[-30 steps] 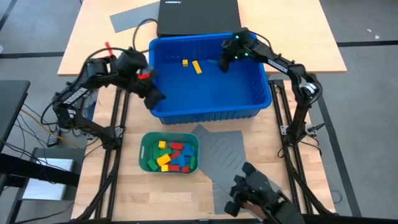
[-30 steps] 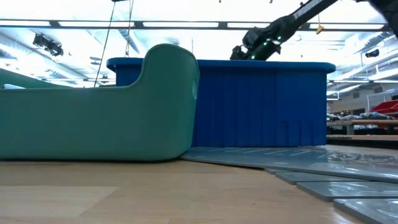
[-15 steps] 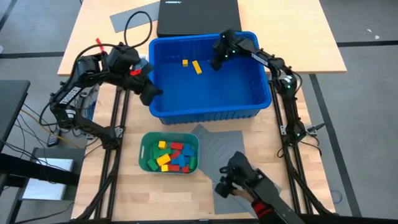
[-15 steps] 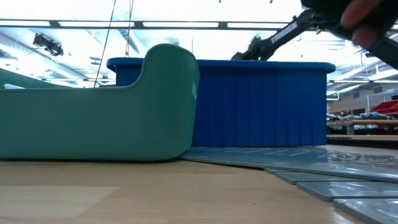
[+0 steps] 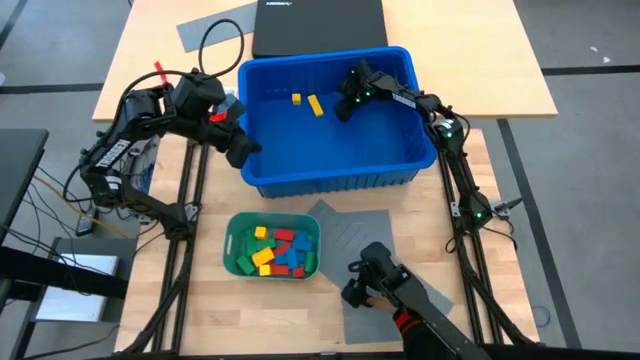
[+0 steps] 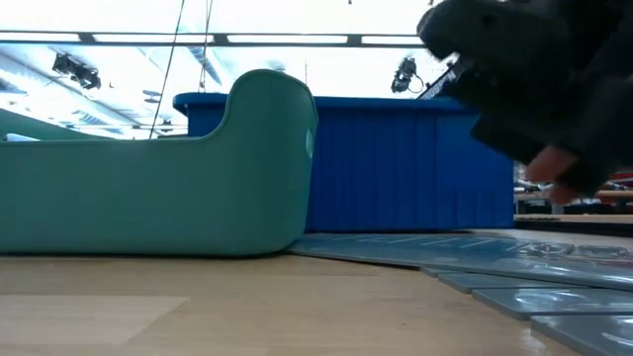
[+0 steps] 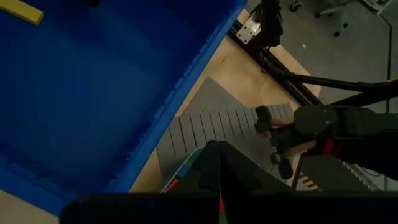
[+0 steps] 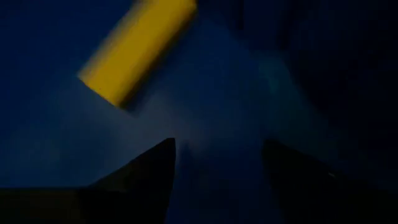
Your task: Sort Items/Unsort Items
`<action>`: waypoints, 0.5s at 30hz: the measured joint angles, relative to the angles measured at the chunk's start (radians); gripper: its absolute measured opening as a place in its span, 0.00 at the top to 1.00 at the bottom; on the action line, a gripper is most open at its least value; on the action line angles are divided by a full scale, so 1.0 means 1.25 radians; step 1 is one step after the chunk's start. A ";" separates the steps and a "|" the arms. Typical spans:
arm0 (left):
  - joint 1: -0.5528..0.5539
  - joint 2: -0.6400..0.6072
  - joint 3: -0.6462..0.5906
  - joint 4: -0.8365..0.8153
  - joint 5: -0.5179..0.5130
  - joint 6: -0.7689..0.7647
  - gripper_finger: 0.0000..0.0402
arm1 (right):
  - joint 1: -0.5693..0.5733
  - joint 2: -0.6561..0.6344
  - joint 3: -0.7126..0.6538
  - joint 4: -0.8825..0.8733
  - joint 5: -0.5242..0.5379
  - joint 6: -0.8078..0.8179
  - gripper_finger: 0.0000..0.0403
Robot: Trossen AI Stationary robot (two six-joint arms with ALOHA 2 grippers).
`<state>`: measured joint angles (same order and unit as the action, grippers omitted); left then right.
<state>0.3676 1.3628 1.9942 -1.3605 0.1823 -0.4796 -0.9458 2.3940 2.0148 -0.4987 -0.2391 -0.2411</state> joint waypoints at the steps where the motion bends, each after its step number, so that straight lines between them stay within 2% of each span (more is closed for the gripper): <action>1: 0.000 0.000 0.000 0.000 0.000 0.000 0.99 | -0.001 0.009 0.000 -0.001 0.006 0.003 0.39; 5: 0.000 0.000 0.000 -0.004 0.001 -0.003 0.99 | -0.003 0.018 0.001 0.017 -0.010 0.050 0.43; 8: 0.000 0.000 0.000 -0.007 0.002 -0.003 0.99 | 0.000 0.019 0.000 0.023 -0.006 0.044 0.49; 11: 0.000 0.000 0.000 -0.013 0.002 0.000 0.99 | 0.001 0.020 -0.001 0.043 -0.007 0.046 0.60; 15: 0.000 0.000 0.000 -0.022 0.002 0.001 0.99 | 0.001 0.020 -0.001 0.046 -0.010 0.047 0.81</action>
<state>0.3676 1.3628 1.9942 -1.3884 0.1844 -0.4786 -0.9441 2.4191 2.0136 -0.4413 -0.2519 -0.1818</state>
